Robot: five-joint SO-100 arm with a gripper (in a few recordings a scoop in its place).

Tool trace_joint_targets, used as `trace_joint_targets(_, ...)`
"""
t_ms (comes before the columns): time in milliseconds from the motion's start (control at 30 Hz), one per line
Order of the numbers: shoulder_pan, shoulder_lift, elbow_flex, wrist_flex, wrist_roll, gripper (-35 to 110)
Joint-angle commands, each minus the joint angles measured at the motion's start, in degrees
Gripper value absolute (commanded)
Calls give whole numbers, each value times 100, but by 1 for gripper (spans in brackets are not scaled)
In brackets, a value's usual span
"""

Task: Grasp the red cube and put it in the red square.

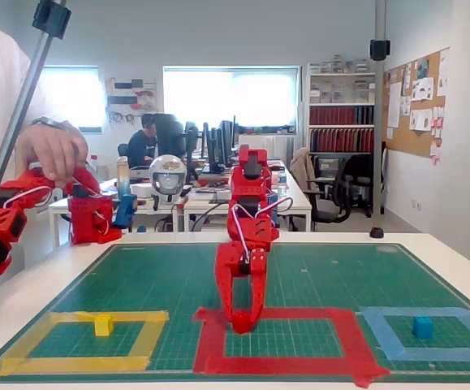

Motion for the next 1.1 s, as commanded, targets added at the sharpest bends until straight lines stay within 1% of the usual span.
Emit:
trace_joint_targets(0,62,149,-378,-105,-79,-1)
trace_joint_targets(433,149,70,-220,-105,-79,-1)
trace_joint_targets(600,237,53,-202,-105,-79,7)
trace_joint_targets(1067,360,70,-193,-105,-62,9)
